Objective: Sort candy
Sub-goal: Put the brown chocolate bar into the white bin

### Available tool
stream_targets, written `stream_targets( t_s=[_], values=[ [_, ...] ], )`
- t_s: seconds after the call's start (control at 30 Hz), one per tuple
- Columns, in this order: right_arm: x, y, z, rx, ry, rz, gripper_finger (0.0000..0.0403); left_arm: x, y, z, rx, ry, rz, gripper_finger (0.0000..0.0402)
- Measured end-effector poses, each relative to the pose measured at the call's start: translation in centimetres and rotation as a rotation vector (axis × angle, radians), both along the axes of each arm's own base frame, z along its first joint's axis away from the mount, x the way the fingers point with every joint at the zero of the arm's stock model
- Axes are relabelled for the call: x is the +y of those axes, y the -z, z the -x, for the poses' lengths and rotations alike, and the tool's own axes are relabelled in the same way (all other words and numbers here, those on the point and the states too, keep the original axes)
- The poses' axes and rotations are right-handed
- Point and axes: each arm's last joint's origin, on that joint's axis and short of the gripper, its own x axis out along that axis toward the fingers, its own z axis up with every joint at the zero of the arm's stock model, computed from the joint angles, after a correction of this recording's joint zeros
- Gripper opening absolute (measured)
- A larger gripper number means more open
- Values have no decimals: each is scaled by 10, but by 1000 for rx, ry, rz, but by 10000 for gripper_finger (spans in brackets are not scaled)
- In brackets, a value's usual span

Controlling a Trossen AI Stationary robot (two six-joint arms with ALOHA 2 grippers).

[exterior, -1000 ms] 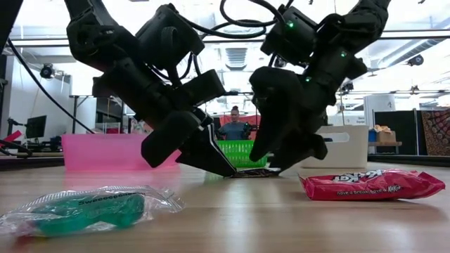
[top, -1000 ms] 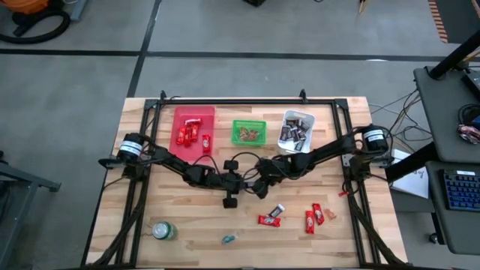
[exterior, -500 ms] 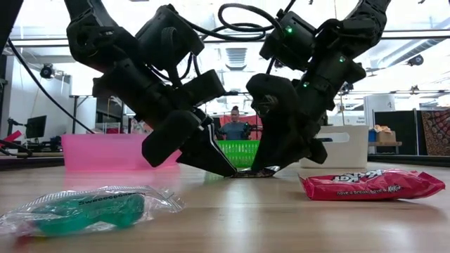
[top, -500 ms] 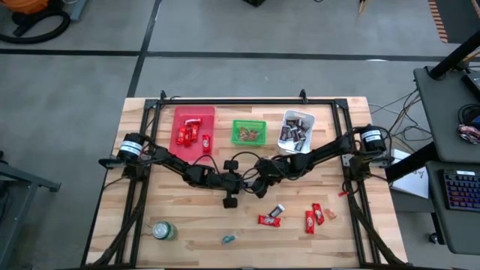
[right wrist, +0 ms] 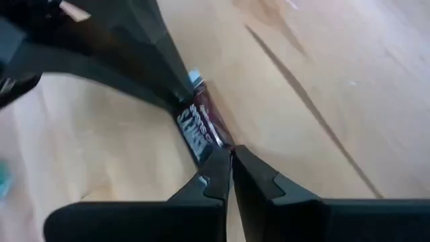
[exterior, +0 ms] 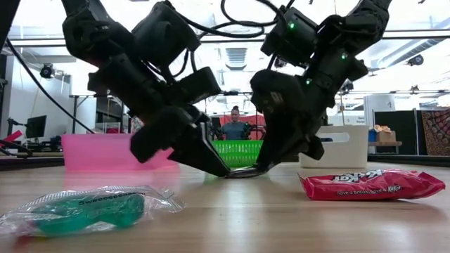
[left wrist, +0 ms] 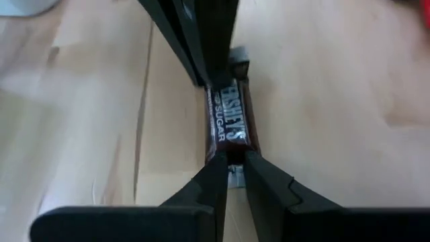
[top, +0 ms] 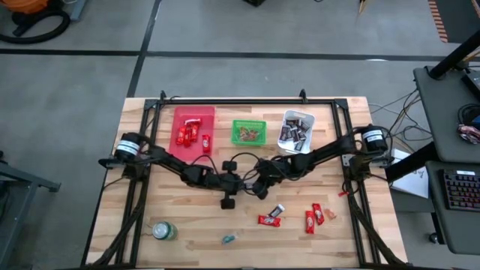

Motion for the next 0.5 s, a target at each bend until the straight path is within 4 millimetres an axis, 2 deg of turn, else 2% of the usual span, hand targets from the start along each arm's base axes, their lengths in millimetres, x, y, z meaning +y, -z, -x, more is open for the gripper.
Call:
stream_targets(
  t_s=[0.37,0.5],
  values=[
    [2,-19,3,-51,-50,30,11,2,-38,10,-23,-5,-3,38],
    [2,-34,6,-100,-63,45,9,2,-57,16,-50,-2,2,38]
  ],
)
